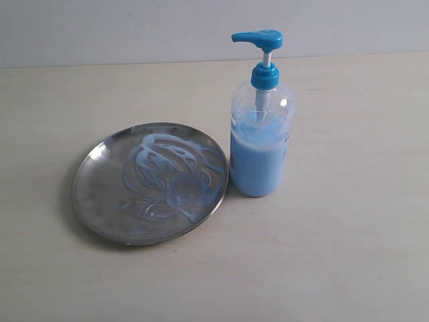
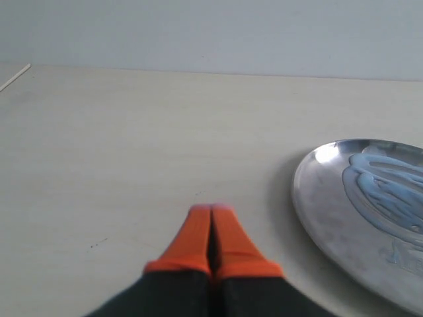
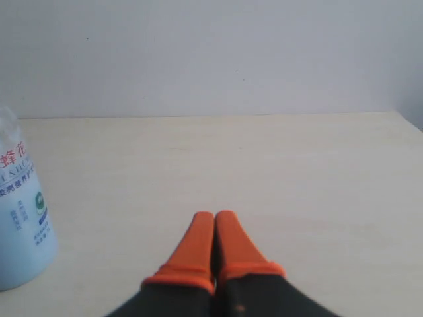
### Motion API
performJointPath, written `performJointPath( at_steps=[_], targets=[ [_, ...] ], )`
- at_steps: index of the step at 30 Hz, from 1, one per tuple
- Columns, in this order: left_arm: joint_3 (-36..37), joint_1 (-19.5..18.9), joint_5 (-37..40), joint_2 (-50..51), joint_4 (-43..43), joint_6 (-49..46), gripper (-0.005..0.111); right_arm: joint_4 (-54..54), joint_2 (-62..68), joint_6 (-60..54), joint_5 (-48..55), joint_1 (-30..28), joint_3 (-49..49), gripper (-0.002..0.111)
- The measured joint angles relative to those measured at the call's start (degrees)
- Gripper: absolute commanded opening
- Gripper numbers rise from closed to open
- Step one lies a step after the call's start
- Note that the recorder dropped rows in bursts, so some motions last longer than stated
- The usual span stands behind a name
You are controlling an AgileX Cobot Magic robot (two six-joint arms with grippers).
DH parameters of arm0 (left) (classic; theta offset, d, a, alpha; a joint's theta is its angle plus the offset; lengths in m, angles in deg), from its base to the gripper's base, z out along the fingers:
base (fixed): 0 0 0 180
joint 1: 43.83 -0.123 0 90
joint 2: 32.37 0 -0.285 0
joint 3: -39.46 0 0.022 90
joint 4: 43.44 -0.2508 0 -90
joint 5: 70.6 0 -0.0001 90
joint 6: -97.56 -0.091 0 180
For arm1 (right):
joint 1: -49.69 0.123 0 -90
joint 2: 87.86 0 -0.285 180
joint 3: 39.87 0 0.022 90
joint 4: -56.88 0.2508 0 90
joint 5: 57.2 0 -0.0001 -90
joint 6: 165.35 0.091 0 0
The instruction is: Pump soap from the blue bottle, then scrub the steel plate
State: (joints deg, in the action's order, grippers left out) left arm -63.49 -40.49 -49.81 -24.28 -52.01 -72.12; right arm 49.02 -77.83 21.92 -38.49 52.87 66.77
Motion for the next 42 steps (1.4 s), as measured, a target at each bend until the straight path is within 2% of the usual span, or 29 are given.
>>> performJointPath(
  at_steps=[7, 42],
  targets=[
    [0.0, 0.0, 0.1, 0.0, 0.0, 0.0, 0.0, 0.4, -1.9, 0.0, -0.4, -0.3, -3.6, 0.0],
    [0.0, 0.0, 0.1, 0.0, 0.0, -0.2, 0.0, 1.1, -1.9, 0.7, -1.1, -0.3, -3.6, 0.0]
  ],
)
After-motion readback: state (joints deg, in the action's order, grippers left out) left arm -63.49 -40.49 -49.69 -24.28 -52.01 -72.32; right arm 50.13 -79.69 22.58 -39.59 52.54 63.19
